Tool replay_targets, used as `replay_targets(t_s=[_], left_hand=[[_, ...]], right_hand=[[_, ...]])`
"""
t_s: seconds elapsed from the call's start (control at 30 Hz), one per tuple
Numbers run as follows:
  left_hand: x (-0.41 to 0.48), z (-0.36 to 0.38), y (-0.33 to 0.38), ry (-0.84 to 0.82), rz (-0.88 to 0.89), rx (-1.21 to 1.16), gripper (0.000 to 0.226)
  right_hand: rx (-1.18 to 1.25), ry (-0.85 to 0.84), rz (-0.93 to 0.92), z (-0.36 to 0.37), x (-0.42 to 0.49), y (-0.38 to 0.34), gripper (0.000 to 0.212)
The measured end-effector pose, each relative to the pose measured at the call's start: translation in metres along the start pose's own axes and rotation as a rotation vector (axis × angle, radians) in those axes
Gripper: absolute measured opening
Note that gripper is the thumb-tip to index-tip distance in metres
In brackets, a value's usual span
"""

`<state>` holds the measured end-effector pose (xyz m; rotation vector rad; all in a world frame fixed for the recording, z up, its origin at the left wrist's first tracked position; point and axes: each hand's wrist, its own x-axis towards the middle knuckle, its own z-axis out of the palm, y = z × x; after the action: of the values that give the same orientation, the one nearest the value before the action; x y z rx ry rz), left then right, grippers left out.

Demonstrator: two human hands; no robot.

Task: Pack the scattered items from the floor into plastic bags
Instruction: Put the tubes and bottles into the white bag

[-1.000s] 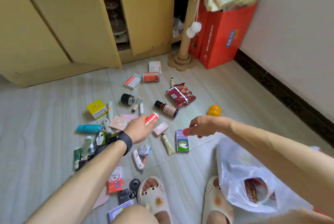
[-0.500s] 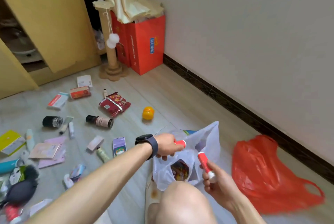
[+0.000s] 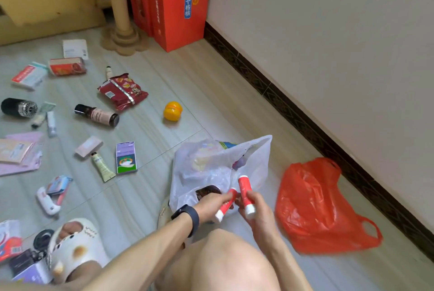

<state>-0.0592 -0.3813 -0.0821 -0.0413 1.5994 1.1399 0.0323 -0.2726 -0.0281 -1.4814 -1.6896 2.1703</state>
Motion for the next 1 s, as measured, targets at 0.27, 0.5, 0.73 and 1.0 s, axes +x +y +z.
replay_targets(t_s=[0.27,0.5,0.73,1.0], left_hand=[[0.006,-0.017,0.000,0.103,0.112,0.327,0.031],[-0.004,-0.037,-0.016,0.175,0.152,0.680,0.065],[-0.009,-0.029,-0.005,0.364,0.134,1.051,0.044],[-0.019,-0.044,0.024,0.486,0.211,1.421,0.035]], right_hand=[[-0.722,-0.143,-0.300,0.030,0.045,-0.062,0.046],[-1.575,-0.219,-0.461,-0.011,0.070,-0.032,0.054],[-1.715,-0.176,-0.325,-0.031,0.045,-0.031,0.050],[-1.968,-0.028,-0.363,-0.009,0.037,-0.057,0.036]])
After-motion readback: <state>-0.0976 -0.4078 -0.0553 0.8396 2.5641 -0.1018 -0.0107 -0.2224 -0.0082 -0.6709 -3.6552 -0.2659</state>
